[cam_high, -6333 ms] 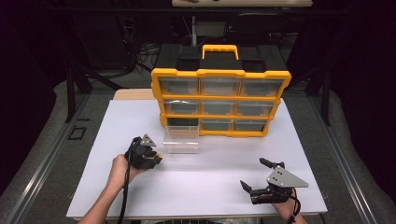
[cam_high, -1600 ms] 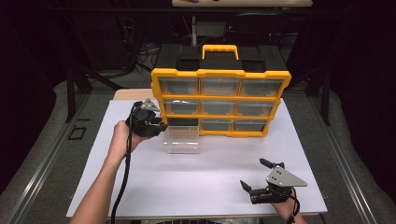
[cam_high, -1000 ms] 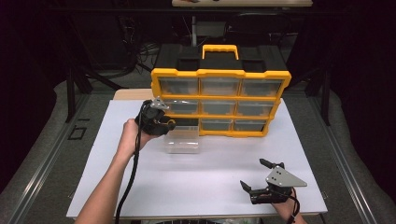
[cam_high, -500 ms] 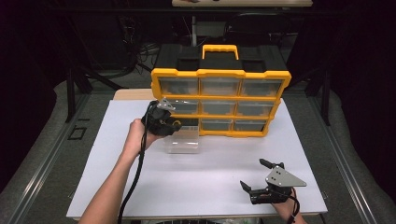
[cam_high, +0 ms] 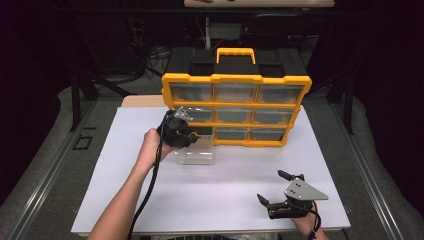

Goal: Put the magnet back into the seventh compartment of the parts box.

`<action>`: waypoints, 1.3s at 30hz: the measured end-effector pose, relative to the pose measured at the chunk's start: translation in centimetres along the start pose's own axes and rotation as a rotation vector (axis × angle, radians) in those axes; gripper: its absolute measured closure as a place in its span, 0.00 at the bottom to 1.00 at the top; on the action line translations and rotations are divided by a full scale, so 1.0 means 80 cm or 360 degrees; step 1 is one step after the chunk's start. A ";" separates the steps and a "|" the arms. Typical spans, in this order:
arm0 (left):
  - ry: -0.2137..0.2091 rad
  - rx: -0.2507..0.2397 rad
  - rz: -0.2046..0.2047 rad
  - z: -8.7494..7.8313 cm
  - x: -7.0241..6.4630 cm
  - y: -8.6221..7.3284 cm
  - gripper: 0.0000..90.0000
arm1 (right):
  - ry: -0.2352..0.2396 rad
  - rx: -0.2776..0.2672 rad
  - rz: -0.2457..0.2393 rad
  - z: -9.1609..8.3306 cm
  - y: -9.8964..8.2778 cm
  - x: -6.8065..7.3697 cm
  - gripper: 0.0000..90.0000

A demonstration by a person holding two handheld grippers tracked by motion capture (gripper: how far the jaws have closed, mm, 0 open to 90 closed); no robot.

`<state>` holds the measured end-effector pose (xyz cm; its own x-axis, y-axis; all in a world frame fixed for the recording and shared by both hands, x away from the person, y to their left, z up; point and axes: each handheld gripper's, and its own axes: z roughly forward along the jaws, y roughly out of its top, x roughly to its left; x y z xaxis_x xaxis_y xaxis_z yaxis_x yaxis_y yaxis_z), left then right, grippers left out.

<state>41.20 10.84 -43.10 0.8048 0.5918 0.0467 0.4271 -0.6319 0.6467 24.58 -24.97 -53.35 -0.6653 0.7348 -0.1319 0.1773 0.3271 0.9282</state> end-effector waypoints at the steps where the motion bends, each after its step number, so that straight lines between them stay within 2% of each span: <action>1: -0.0004 0.0003 -0.0005 0.002 0.000 -0.001 0.70 | 0.0000 0.0000 0.0000 0.000 0.000 0.000 0.01; 16: -0.0030 0.0047 -0.0022 0.017 0.001 -0.005 0.70 | 0.0002 0.0001 -0.0001 0.000 0.000 0.000 0.01; 39: -0.0092 0.0136 -0.0002 0.033 0.002 -0.009 0.70 | 0.0009 0.0005 -0.0001 0.001 0.000 0.000 0.01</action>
<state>42.08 10.06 -45.56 0.8256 0.5643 0.0000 0.4599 -0.6729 0.5794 24.61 -24.96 -53.39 -0.6694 0.7314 -0.1303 0.1794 0.3293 0.9270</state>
